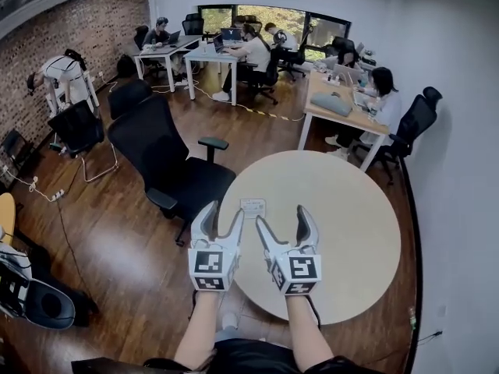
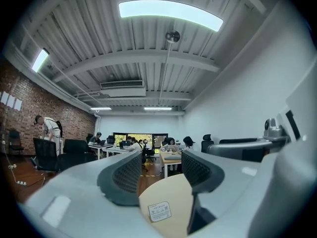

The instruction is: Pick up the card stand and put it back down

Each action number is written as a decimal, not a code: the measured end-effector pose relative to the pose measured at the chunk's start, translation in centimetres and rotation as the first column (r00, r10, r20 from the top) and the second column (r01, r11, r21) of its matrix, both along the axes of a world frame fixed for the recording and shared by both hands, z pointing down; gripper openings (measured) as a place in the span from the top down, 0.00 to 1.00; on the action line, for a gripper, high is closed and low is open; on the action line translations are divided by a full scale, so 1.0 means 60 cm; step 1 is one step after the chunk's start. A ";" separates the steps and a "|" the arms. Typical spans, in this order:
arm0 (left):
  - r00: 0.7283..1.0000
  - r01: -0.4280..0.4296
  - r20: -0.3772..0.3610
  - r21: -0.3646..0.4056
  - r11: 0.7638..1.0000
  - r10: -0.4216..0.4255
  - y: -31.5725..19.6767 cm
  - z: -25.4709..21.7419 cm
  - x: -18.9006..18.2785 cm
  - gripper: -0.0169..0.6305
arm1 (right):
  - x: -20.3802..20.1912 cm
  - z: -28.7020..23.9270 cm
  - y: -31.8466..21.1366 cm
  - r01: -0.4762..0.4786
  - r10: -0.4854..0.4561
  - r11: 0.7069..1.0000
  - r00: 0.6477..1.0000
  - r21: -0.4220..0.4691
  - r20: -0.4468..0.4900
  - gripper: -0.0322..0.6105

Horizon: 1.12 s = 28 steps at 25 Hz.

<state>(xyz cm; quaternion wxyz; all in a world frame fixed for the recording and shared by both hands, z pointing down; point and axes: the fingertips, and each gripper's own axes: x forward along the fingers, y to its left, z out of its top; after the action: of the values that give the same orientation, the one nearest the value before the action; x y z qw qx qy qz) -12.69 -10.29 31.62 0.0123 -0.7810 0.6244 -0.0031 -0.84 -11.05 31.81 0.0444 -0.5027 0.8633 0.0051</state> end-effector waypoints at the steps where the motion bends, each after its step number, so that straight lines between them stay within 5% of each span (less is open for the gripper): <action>1: 1.000 -0.003 -0.006 0.001 1.000 0.003 -0.014 0.003 -0.011 0.59 | -0.011 0.007 -0.013 -0.003 0.003 1.000 1.000 -0.010 -0.004 0.26; 11: 0.998 -0.046 -0.042 -0.121 0.992 0.041 -0.118 0.149 -0.074 0.59 | -0.082 0.148 -0.095 0.001 -0.013 0.989 0.996 -0.149 -0.084 0.27; 22: 0.998 -0.039 -0.051 -0.337 0.941 0.023 -0.152 0.353 -0.053 0.59 | -0.041 0.361 -0.146 0.013 -0.057 0.924 0.993 -0.382 -0.105 0.34; 28: 0.996 -0.091 -0.016 -0.379 0.921 0.092 -0.166 0.444 -0.058 0.56 | -0.016 0.451 -0.166 -0.011 -0.050 0.898 0.991 -0.441 -0.127 0.36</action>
<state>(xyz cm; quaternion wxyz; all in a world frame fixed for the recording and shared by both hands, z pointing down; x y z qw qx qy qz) -16.18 -20.26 58.25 -0.1383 -0.7969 0.5749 -0.1238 -1.81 -21.03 58.89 -0.1290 -0.4893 0.8482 -0.1566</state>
